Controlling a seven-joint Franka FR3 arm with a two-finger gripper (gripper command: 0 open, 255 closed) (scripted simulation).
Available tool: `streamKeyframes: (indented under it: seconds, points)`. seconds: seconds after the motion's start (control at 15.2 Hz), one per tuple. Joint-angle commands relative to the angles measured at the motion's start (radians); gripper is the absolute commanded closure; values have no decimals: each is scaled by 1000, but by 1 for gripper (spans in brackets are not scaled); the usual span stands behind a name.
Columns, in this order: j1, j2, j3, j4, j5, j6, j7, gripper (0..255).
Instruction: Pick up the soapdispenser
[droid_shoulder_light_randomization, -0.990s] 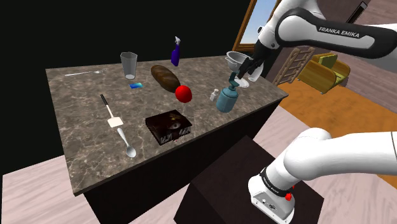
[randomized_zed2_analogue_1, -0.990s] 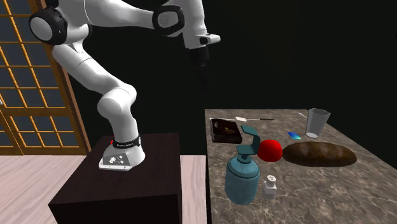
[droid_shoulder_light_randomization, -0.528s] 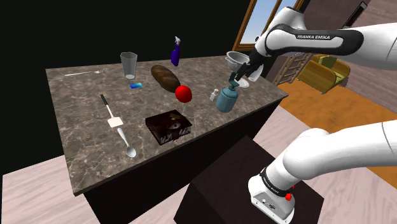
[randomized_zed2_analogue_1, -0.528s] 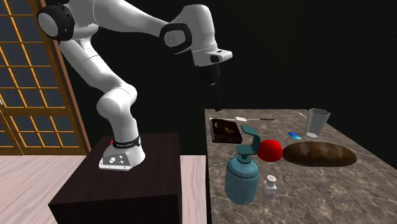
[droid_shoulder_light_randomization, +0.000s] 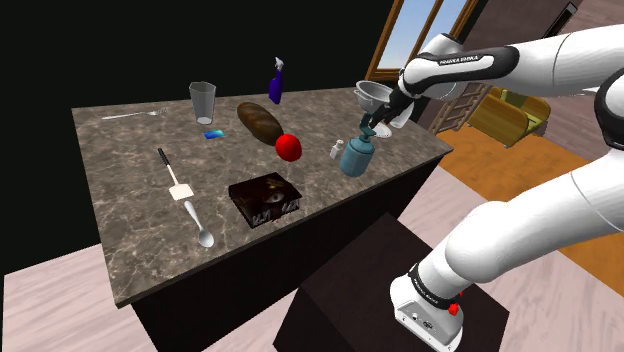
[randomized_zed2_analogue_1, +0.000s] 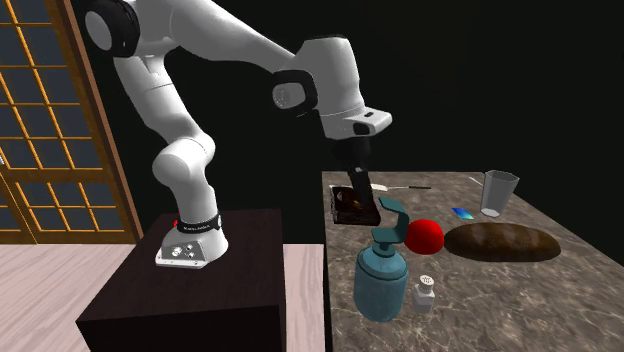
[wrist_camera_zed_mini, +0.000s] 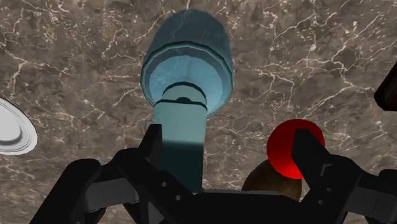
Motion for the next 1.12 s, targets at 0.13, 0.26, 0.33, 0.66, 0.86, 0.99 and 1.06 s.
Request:
streamKeyframes:
  seconds: [0.13, 0.26, 0.33, 0.66, 0.86, 0.99, 1.06]
  points:
    - [26, 140, -83, 62, 114, 82, -121, 0]
    - [28, 155, -86, 48, 129, 109, -135, 0]
    - [30, 163, -89, 41, 137, 123, -142, 0]
    - [39, 204, -99, 13, 182, 183, -180, 0]
    - [40, 203, -97, 12, 181, 184, -177, 255]
    - [40, 203, -97, 12, 181, 184, -177, 255]
    - [40, 203, -97, 12, 180, 184, -177, 255]
